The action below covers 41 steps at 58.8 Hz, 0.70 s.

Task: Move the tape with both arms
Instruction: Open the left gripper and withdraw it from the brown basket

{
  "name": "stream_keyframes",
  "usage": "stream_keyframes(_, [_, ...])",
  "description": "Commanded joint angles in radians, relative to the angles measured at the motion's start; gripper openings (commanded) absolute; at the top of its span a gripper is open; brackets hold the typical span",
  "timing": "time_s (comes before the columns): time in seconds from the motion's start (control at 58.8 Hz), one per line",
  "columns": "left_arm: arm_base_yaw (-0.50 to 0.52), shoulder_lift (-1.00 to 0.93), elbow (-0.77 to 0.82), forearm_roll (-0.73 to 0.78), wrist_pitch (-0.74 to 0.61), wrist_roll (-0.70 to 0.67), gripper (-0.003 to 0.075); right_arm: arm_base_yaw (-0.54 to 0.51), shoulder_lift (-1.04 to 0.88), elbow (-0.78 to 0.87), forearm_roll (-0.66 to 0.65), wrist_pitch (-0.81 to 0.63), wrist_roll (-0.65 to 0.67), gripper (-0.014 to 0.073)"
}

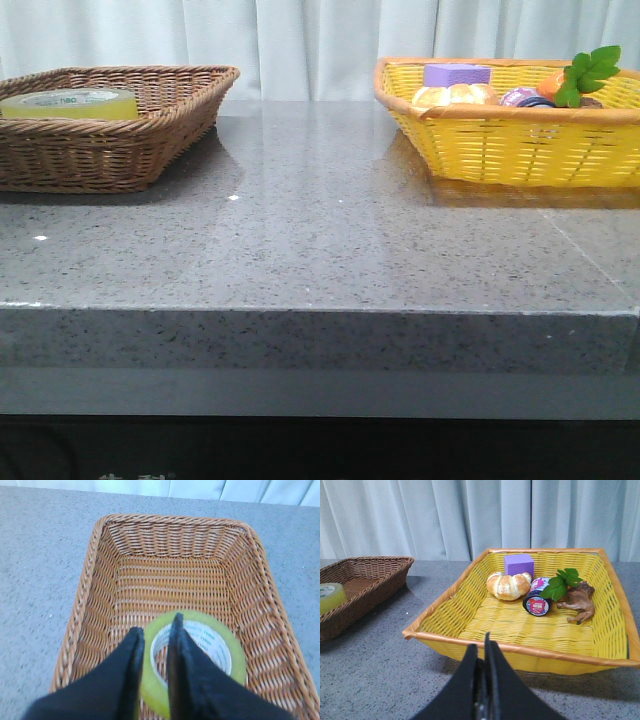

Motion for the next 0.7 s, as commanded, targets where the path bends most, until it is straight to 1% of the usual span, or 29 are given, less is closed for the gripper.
stream_keyframes(0.0, [0.001,-0.122,0.077,-0.008,-0.122,0.005,-0.0022,-0.008,0.006,-0.024,-0.007,-0.09,-0.005,-0.009])
stream_keyframes(0.17, [0.001,-0.319,0.268,-0.006,-0.177,0.005,-0.002,-0.008,0.006,-0.024,-0.007,-0.091,-0.005,-0.009])
stream_keyframes(0.323, [0.001,-0.496,0.426,-0.006,-0.182,0.005,-0.002,-0.008,0.006,-0.024,-0.007,-0.091,-0.005,-0.009])
stream_keyframes(0.425, [0.001,-0.649,0.528,-0.006,-0.182,0.005,-0.002,-0.008,0.006,-0.024,-0.007,-0.091,-0.005,-0.009])
stream_keyframes(0.561, [0.001,-0.82,0.622,-0.006,-0.172,0.005,-0.002,-0.008,0.006,-0.024,-0.007,-0.091,-0.005,-0.009])
stream_keyframes(0.68, [0.001,-0.927,0.675,-0.006,-0.167,0.005,-0.002,-0.008,0.006,-0.024,-0.007,-0.091,-0.005,-0.009])
